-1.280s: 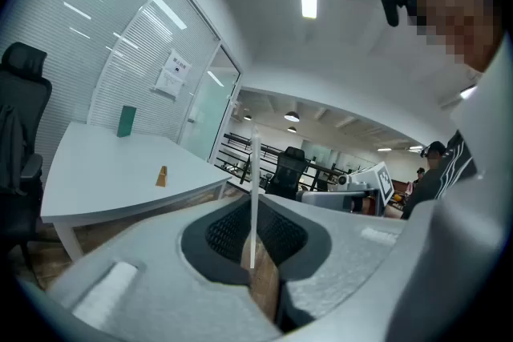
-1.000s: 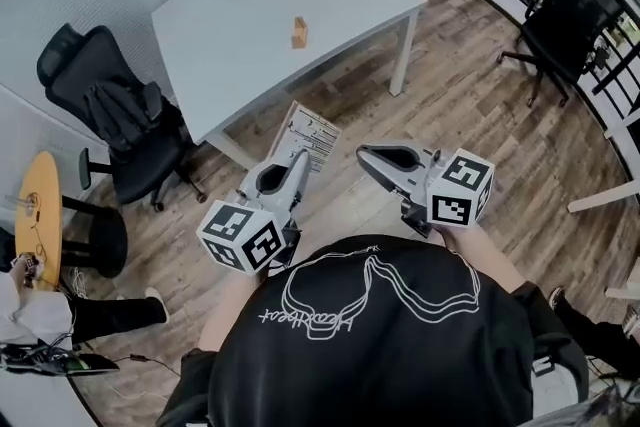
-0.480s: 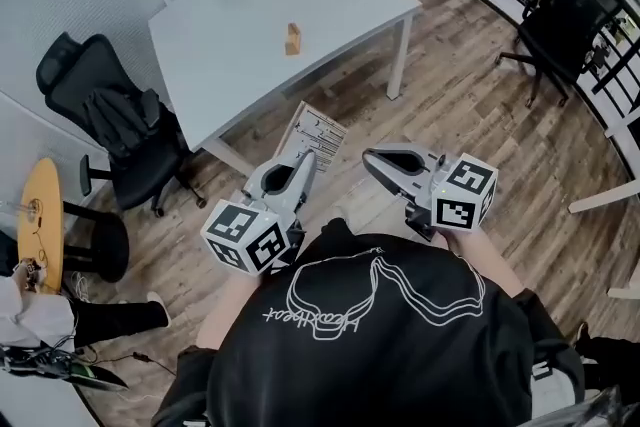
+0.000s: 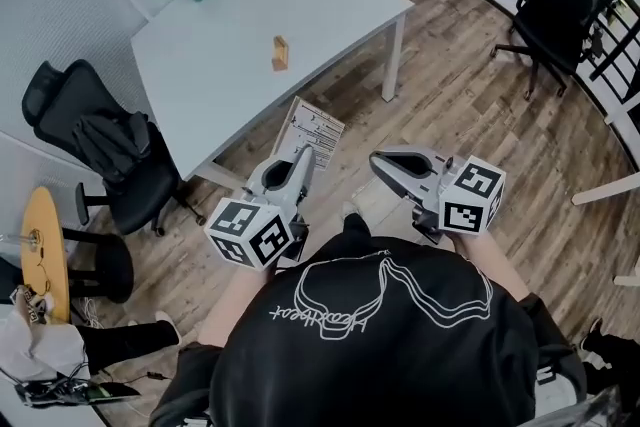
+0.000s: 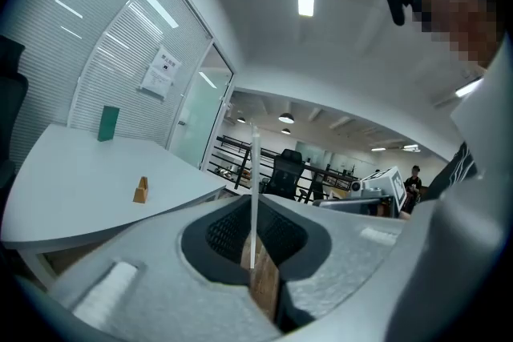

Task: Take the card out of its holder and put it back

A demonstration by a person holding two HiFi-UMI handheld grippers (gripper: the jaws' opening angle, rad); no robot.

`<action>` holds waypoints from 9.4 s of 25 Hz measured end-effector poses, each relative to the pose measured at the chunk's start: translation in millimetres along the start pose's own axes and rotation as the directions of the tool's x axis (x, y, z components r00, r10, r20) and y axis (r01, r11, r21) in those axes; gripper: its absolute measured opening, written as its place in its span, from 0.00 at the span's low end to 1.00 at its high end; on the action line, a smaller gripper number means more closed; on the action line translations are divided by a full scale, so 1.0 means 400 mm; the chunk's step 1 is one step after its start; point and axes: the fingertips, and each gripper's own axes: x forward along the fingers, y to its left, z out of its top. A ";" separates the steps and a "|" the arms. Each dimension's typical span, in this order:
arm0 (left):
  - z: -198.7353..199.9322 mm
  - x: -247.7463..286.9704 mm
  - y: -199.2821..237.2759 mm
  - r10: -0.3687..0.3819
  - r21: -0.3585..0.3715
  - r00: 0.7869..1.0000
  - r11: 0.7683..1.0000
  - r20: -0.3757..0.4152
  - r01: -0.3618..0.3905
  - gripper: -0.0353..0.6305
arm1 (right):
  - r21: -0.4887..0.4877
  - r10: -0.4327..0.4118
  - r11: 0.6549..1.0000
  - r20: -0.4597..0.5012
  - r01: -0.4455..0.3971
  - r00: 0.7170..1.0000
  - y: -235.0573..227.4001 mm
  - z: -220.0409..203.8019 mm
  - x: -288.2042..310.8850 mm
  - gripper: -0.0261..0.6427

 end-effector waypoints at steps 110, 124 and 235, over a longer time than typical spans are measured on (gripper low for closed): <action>-0.035 0.668 1.068 0.464 -0.194 0.868 0.848 -0.177 -0.493 0.09 | 0.270 0.092 0.962 -0.236 -0.025 0.967 -0.937 0.124 0.678 0.05; -0.092 0.685 1.082 0.473 -0.159 0.853 0.846 -0.221 -0.510 0.09 | 0.283 0.096 0.959 -0.223 -0.030 0.970 -0.937 0.123 0.674 0.05; 0.139 0.370 0.573 0.055 -0.144 0.998 0.988 0.016 -0.053 0.07 | 0.062 0.189 0.982 -0.161 -0.181 0.969 -0.526 0.148 0.583 0.05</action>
